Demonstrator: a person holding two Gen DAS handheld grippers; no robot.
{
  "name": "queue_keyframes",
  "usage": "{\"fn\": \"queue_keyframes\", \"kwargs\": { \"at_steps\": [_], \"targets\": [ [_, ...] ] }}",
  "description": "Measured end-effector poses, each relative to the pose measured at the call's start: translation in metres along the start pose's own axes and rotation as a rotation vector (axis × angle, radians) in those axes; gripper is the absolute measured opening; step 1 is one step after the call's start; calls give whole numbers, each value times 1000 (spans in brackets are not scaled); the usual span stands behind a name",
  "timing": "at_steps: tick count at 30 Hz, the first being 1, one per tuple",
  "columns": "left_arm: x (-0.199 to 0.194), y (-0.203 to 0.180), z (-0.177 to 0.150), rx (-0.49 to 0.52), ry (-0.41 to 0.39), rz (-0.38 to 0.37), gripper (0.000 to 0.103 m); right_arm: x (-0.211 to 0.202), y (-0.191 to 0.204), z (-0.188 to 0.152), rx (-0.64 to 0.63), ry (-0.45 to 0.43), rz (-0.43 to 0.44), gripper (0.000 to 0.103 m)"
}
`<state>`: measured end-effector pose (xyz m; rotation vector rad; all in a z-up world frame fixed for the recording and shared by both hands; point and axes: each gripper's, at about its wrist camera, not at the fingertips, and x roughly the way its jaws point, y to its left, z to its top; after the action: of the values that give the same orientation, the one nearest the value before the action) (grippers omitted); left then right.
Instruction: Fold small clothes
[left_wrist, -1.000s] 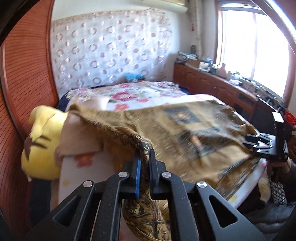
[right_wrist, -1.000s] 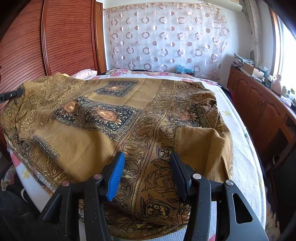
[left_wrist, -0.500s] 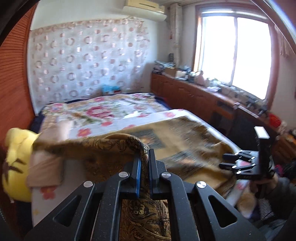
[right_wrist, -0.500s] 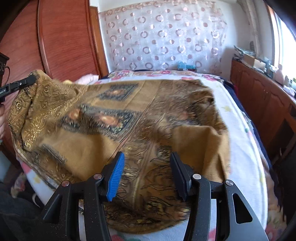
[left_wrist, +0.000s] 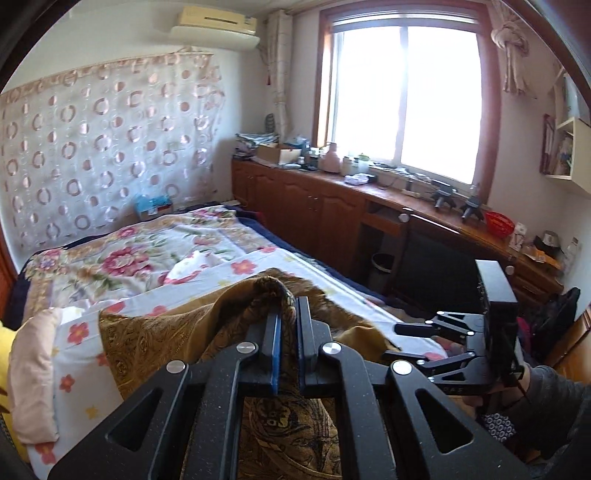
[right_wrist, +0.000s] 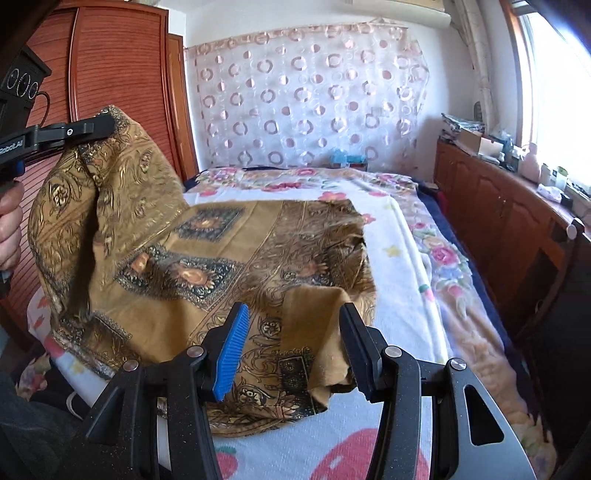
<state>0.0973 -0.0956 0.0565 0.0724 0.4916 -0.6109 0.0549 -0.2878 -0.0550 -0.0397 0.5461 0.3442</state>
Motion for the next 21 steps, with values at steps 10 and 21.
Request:
{"fn": "queue_keyframes", "kwargs": {
  "at_steps": [10, 21],
  "targets": [
    [-1, 6, -26, 32, 77, 52, 39, 3, 5, 5, -13, -11, 19, 53],
    [-25, 74, -93, -135, 127, 233, 67, 53, 42, 20, -122, 81, 113, 60]
  ]
}}
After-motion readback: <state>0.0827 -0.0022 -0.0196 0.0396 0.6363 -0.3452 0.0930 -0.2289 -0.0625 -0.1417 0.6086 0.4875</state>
